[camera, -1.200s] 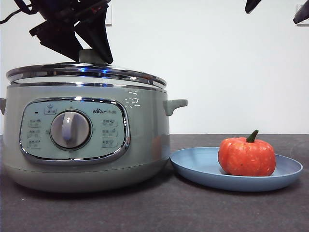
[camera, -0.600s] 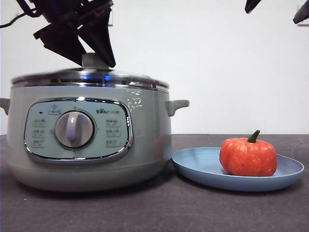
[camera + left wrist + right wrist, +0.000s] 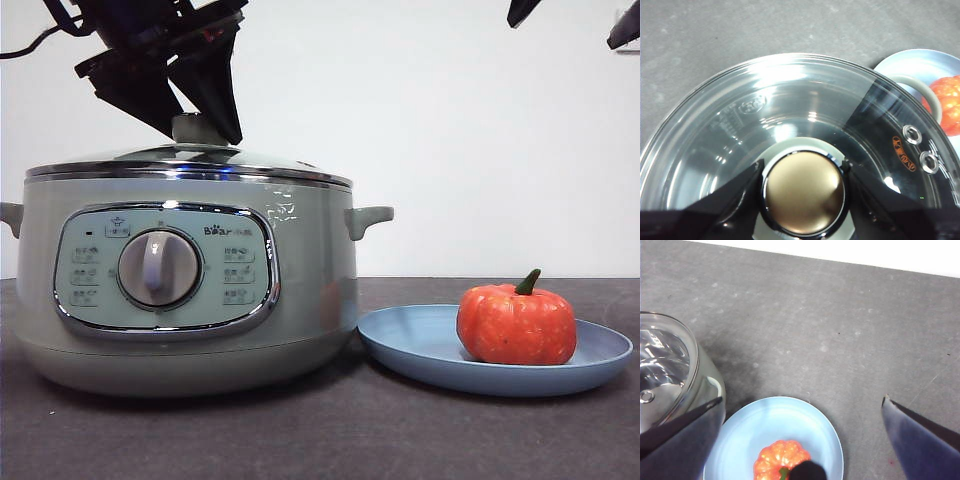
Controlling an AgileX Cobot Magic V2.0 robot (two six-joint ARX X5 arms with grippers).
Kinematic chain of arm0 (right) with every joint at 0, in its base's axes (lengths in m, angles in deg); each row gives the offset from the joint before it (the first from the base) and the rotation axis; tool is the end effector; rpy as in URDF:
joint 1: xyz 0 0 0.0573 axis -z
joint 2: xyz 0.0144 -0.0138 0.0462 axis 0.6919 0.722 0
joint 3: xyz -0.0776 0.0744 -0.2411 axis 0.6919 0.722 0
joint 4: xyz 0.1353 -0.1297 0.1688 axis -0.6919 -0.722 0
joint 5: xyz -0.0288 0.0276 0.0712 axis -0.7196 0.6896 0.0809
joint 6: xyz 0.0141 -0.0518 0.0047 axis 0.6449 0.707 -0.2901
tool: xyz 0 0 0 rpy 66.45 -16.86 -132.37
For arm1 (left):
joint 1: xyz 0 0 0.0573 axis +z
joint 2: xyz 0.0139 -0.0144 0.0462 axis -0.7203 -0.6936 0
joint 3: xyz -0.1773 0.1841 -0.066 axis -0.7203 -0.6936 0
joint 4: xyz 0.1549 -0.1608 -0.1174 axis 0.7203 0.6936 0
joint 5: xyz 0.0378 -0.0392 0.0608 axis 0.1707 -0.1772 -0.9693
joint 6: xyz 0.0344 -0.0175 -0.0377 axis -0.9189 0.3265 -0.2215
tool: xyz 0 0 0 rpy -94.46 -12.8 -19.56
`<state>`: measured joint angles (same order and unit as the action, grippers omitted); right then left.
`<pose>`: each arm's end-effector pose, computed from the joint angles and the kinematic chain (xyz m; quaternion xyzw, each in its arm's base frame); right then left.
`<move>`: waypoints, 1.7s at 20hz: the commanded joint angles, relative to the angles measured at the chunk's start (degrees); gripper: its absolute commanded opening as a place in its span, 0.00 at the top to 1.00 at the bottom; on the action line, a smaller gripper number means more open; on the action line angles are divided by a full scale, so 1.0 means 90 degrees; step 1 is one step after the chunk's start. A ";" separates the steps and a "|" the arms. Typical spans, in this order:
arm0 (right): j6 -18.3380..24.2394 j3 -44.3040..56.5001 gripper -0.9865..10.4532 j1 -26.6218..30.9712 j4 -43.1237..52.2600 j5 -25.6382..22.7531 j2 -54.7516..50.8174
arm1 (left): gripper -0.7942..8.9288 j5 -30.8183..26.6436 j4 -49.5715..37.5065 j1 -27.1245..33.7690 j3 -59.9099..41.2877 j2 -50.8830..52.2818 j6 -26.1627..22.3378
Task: Take the pumpkin out from the steamer,put the pumpkin in the blue plate,close the lid
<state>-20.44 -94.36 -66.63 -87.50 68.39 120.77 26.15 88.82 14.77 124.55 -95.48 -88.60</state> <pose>0.1811 0.0737 0.3409 -0.0442 0.2418 0.1493 0.9578 0.2552 -0.1553 0.3011 0.1067 0.3717 -0.2529 0.8868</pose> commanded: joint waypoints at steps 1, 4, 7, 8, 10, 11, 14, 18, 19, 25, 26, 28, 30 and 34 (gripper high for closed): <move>-0.0039 0.0024 0.39 0.0002 0.0024 -0.0017 -0.0012 | 0.46 -0.0335 0.0299 -0.0090 -0.0197 -0.0095 -0.0146; -0.0039 0.0024 0.39 0.0002 -0.0015 -0.0017 -0.0012 | 0.46 -0.0544 0.0141 -0.0092 -0.0197 0.0248 -0.0146; -0.0041 0.0024 0.39 0.0002 -0.0019 -0.0012 -0.0012 | 0.46 -0.0544 0.0119 -0.0092 -0.0197 0.0777 -0.0138; -0.0041 0.0024 0.39 0.0002 -0.0022 -0.0012 -0.0012 | 0.47 -0.0542 0.0129 -0.0092 -0.0197 0.0993 -0.0126; -0.0039 0.0024 0.40 0.0002 -0.0136 0.0007 -0.0046 | 0.47 -0.0534 0.0226 -0.0095 -0.0197 0.1460 -0.0121; -0.0039 0.0024 0.43 0.0002 -0.0236 0.0007 -0.0090 | 0.53 -0.0529 0.0355 -0.0097 -0.0197 0.1705 -0.0121; -0.0100 0.0034 0.76 -0.0010 -0.0517 0.0024 -0.0338 | 0.95 -0.0542 0.0920 -0.0097 -0.0199 0.2409 -0.0148; -0.0214 0.0775 0.92 -0.0027 0.0041 0.0024 -0.1175 | 0.93 -0.1139 0.0653 -0.0097 -0.0721 0.3325 -0.0204; -0.0284 0.1154 0.92 -0.0029 0.0396 0.0022 -0.1481 | 0.93 -0.1205 0.0437 -0.0097 -0.1061 0.3640 -0.0192; -0.0920 0.2776 0.91 -0.0019 0.1659 -0.0027 -0.2907 | 0.93 -0.1212 -0.0670 -0.0097 -0.3121 0.5309 -0.0058; -0.0940 0.2776 0.91 -0.0019 0.1651 -0.0024 -0.2907 | 0.93 -0.1209 -0.0588 -0.0097 -0.3140 0.5345 0.0024; -0.0947 0.2776 0.91 -0.0019 0.1627 -0.0027 -0.2900 | 0.92 -0.1185 -0.0308 -0.0097 -0.3138 0.5343 0.0168; -0.0920 0.2776 0.91 -0.0022 0.1598 -0.0019 -0.2900 | 0.92 -0.1185 -0.0019 -0.0097 -0.3138 0.5338 0.0180; -0.0920 0.2776 0.91 -0.0019 0.1591 -0.0022 -0.2880 | 0.92 -0.1188 0.0342 -0.0097 -0.3138 0.5297 0.0202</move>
<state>-28.02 -69.66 -66.70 -73.53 68.37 94.92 15.44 91.91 13.98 96.53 -47.79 -87.47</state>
